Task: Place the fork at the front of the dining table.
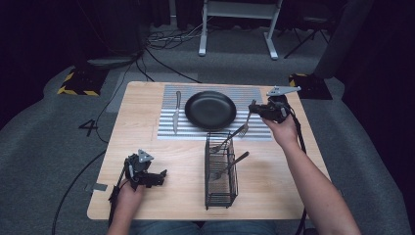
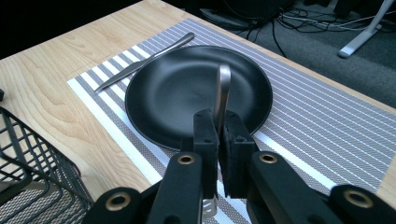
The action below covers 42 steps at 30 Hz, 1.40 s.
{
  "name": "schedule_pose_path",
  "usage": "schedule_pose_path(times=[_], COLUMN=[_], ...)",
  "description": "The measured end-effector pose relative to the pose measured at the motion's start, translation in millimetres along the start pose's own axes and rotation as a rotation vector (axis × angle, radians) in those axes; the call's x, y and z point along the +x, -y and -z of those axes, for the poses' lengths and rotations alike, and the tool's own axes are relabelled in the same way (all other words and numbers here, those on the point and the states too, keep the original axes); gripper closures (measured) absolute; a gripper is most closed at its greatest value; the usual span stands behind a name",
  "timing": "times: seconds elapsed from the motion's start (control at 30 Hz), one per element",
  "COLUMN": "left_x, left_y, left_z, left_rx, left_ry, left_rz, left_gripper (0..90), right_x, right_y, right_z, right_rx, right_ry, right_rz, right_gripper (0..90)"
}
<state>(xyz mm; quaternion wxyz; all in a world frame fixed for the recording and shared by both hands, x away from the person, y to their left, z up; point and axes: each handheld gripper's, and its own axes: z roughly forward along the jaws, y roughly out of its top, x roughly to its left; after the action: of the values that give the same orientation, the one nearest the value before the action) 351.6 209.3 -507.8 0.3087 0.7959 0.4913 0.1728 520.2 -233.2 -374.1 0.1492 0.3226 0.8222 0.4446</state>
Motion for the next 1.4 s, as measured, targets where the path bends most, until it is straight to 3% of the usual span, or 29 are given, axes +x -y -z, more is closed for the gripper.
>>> schedule_pose_path(times=[0.3,0.43,0.67,0.83,1.0,1.23,1.4], left_x=[0.0,0.0,0.0,-0.2,-0.2,-0.2,-0.2], left_y=[0.0,0.0,0.0,0.1,0.1,0.1,0.0], left_z=[0.0,0.0,0.0,0.1,0.1,0.1,0.0], left_rx=[0.0,0.0,0.0,0.0,0.0,0.0,0.0], left_ry=[0.0,0.0,0.0,-0.002,-0.002,-0.001,-0.001], left_rz=[0.0,0.0,0.0,0.002,0.001,0.002,0.002], left_gripper=[0.1,0.1,0.1,0.1,0.1,0.1,0.1], right_x=[4.8,4.7,0.0,-7.3,-13.6,-29.3,-35.2], right_y=[0.0,-0.4,2.3,6.5,13.4,25.0,31.8], right_z=[-11.5,-15.0,-15.3,-14.1,-10.5,-4.9,-5.1], right_rx=[-0.001,0.006,0.008,0.016,0.026,0.06,0.072], right_ry=[-0.018,0.001,0.019,0.044,0.073,0.099,0.104], right_rz=[-0.006,-0.004,-0.034,-0.063,-0.06,-0.127,-0.148], right_gripper=[85.0,81.6,67.8,64.8,62.3,60.3,59.5])
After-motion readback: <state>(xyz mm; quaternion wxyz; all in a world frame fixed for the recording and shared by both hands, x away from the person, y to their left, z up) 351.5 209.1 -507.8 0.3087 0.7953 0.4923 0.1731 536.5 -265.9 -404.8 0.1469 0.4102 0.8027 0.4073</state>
